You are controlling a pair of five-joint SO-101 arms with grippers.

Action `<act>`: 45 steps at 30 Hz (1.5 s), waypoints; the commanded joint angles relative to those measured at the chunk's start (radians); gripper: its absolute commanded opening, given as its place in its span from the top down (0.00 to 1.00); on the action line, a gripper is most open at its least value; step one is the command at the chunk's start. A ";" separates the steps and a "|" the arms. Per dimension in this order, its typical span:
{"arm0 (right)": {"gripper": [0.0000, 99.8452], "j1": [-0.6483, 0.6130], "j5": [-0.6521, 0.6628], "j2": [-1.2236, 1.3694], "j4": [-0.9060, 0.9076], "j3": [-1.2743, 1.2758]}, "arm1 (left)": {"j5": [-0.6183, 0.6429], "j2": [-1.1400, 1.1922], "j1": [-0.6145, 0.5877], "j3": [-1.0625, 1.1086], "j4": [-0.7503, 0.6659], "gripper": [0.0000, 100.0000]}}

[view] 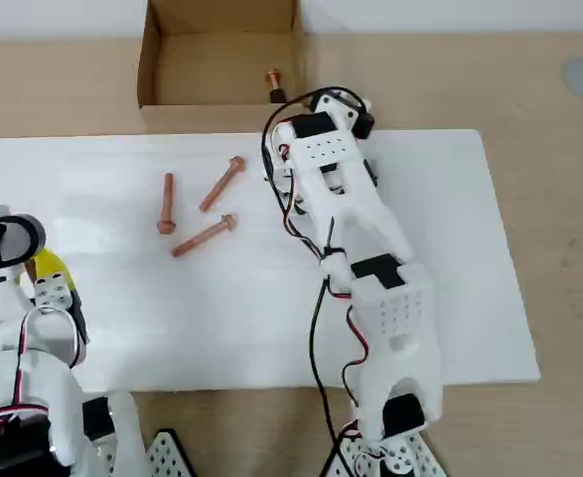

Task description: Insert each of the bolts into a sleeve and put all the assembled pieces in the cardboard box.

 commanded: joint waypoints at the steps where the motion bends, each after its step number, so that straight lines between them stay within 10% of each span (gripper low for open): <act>1: 0.72 0.024 -0.009 0.012 0.009 -0.019 | -0.005 -0.002 0.014 -0.005 -0.026 0.99; 14: 0.99 0.025 0.031 0.012 0.011 -0.074 | -0.006 -0.002 0.014 -0.005 -0.026 0.99; 31: 0.99 0.025 0.064 0.007 0.155 -0.294 | -0.006 -0.002 0.014 -0.006 -0.026 0.99; 45: 0.99 0.038 0.379 0.015 0.414 -0.673 | -0.006 -0.002 0.014 -0.011 -0.026 0.99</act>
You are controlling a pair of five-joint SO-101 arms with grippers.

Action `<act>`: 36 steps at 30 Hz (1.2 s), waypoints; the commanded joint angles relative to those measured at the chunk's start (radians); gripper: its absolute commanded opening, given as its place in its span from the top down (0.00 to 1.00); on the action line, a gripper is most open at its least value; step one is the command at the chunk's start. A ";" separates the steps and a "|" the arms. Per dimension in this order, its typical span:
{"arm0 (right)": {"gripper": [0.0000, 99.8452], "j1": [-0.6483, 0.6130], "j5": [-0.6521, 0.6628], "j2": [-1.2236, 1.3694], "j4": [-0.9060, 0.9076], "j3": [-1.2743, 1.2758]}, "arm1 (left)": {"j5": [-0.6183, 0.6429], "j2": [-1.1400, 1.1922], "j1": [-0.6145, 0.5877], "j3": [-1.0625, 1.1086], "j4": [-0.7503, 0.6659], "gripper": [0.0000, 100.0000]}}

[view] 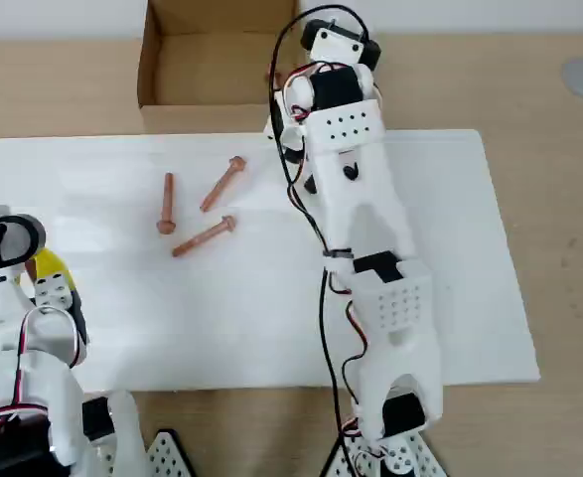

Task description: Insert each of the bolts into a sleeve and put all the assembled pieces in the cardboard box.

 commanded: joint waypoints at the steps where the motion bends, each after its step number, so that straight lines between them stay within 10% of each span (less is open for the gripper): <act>1: 0.99 0.019 0.109 -0.005 0.049 -0.051 | -0.006 -0.002 0.014 -0.011 -0.026 0.99; 12: 0.99 0.025 0.489 -0.016 0.051 0.064 | 0.041 -0.002 0.012 -0.006 -0.021 0.99; 23: 0.99 0.024 0.775 -0.102 0.054 -0.492 | 0.227 -0.004 0.014 -0.012 -0.025 0.99; 36: 0.99 0.022 0.638 -0.506 0.054 -0.544 | 0.232 -0.004 0.014 -0.002 -0.138 0.99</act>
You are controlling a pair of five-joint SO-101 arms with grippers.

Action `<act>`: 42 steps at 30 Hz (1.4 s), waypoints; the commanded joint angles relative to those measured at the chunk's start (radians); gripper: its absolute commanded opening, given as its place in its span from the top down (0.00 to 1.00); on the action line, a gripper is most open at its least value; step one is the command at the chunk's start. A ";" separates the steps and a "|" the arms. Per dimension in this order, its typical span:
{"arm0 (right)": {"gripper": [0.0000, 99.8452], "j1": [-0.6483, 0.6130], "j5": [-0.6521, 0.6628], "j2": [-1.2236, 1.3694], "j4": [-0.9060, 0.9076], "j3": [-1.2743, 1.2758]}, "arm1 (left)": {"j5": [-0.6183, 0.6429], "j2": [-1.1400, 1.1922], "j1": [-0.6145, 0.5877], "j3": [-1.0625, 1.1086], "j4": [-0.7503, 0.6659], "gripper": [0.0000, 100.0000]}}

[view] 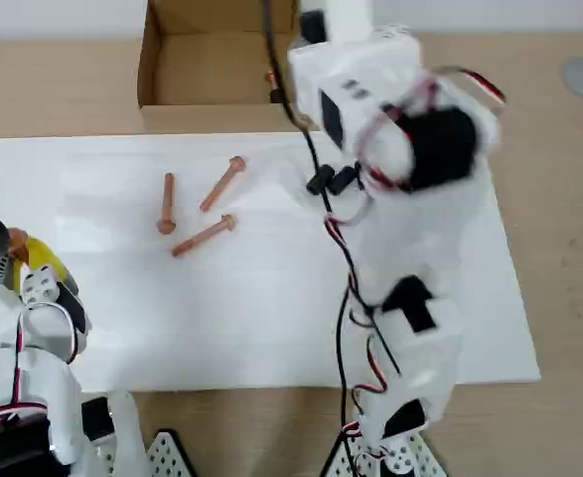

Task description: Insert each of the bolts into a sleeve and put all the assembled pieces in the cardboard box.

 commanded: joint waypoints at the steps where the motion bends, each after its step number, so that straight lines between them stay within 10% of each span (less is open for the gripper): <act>1: 0.99 0.022 -0.043 -0.147 0.015 -0.051 | 0.003 -0.005 0.014 -0.003 -0.077 0.99; 7: 0.99 -0.042 -0.077 -0.305 0.018 0.041 | 0.005 -0.004 0.014 0.101 -0.201 0.99; 28: 0.99 -0.197 -0.161 -1.296 -0.094 1.521 | 0.097 -0.005 0.020 0.110 -0.233 0.99; 42: 0.99 -0.199 -0.041 -1.977 -0.750 2.565 | 0.109 -0.005 0.368 0.074 -0.338 0.99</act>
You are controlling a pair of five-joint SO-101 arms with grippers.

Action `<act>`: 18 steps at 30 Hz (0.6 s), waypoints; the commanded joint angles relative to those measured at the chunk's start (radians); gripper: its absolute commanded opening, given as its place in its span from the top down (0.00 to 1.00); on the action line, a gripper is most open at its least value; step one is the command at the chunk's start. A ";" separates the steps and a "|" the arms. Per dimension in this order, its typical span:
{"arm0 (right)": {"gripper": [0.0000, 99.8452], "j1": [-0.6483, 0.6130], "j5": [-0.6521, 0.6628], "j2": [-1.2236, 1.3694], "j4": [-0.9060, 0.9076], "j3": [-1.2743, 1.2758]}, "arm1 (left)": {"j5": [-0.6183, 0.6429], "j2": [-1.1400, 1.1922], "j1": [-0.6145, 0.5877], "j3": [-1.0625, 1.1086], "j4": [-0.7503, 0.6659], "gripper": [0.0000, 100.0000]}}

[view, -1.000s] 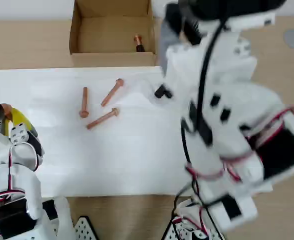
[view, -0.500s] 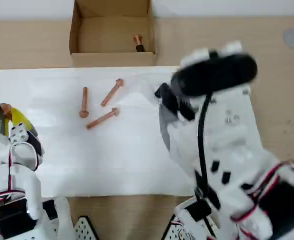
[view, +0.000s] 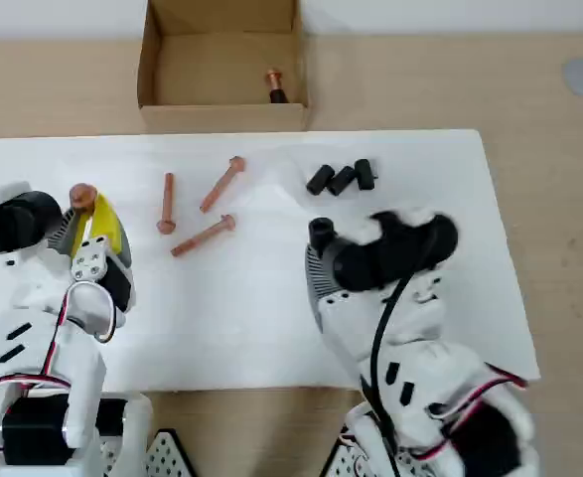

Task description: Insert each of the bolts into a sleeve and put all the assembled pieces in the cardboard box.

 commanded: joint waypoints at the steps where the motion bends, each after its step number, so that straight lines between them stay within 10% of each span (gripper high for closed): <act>1: 0.99 -0.027 0.028 -0.191 -0.204 0.243 | 0.003 -0.012 0.026 -0.060 -0.083 0.99; 18: 0.99 -0.421 0.112 -0.444 -0.601 0.707 | 0.063 -0.012 0.276 -0.020 -0.118 0.99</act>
